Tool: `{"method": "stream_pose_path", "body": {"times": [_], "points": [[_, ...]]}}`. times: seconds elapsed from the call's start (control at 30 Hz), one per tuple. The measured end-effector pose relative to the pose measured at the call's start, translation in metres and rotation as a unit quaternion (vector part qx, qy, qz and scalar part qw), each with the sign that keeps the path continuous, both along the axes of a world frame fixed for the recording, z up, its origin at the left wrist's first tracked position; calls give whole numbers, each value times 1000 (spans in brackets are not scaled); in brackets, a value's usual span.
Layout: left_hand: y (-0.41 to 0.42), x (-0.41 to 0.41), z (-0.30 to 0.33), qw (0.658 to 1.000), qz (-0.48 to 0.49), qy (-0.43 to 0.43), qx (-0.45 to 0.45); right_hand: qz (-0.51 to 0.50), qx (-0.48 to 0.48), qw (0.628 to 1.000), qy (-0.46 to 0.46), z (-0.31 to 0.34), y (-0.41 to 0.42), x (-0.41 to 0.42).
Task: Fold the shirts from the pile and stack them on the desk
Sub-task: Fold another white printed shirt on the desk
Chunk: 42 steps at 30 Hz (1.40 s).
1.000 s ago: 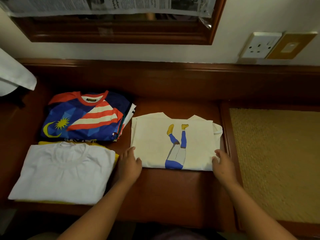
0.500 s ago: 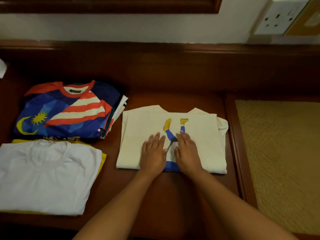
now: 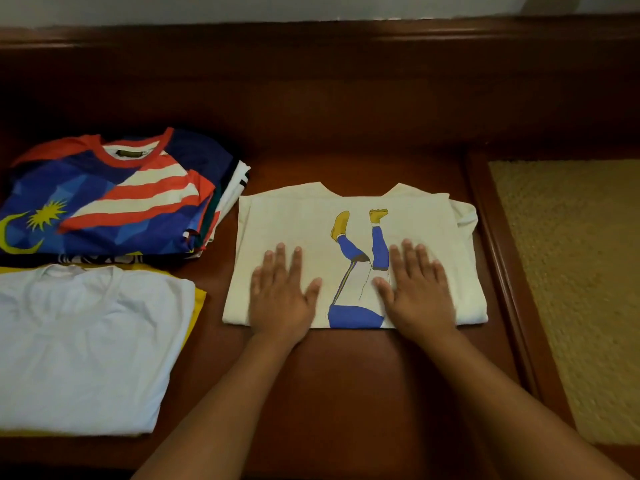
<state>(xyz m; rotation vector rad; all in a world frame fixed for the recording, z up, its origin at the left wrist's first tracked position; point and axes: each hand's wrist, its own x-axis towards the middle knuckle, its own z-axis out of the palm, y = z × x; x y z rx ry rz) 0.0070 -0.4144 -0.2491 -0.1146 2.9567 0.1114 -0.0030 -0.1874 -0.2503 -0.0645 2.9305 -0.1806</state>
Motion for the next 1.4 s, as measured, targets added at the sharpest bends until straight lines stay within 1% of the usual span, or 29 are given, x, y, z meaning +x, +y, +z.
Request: {"method": "stream_pose_path", "body": {"times": [0.07, 0.13, 0.17, 0.23, 0.33, 0.43, 0.53, 0.63, 0.73, 0.8, 0.9, 0.97, 1.0, 1.07, 1.13, 1.17, 1.23, 1.3, 1.33, 1.4], "points": [[-26, 2, 5, 999, 42, -21, -8, -30, 17, 999, -18, 4, 18, 3], [-46, 5, 11, 997, 63, -46, -23, -58, 15, 997, -43, 13, 27, 5], [-51, 5, 16, 997, 60, -44, -35, -66, 7, 997, -48, 19, 28, 4], [-51, -1, 24, 998, 38, -8, -42, -72, -18, 997, -20, 29, 26, -5], [-35, -31, 36, 999, -11, 41, 19, -57, -57, 996, 27, 38, 25, -34], [-18, -73, 40, 994, -50, 58, 76, -44, -72, 996, 39, 40, 29, -72], [-9, -114, 38, 994, -69, 49, 71, -18, -57, 997, 41, 39, 33, -106], [-6, -142, 35, 994, -53, 31, 89, -1, -28, 999, 35, 40, 33, -129], [-6, -153, 35, 995, -62, 40, 64, 7, -9, 1000, 26, 41, 32, -141], [-7, -154, 34, 995, -66, 39, 67, 8, -41, 999, 20, 42, 32, -143], [-13, -158, 37, 988, -47, 31, 143, 15, -115, 993, -20, 51, 39, -145], [-16, -164, 40, 984, -54, 35, 165, 39, -116, 991, -47, 57, 45, -150], [-17, -168, 40, 984, -67, 32, 159, 49, -105, 992, -53, 58, 47, -153], [-15, -171, 40, 989, -95, 9, 114, 51, -76, 994, -55, 55, 45, -154], [-10, -170, 37, 992, -114, -11, 50, 38, -22, 999, -21, 46, 43, -149], [-8, -167, 36, 993, -118, -1, 23, 28, 3, 1000, 12, 41, 42, -145], [-2, -156, 31, 990, -115, 78, -17, 11, 15, 996, 84, 36, 37, -133], [8, -138, 28, 981, -109, 158, -4, 29, -4, 994, 104, 33, 23, -122], [15, -129, 26, 979, -118, 167, 20, 55, -11, 994, 93, 30, 13, -117], [29, -116, 17, 980, -156, 119, 36, 115, -8, 992, 55, 20, -5, -107]]}}
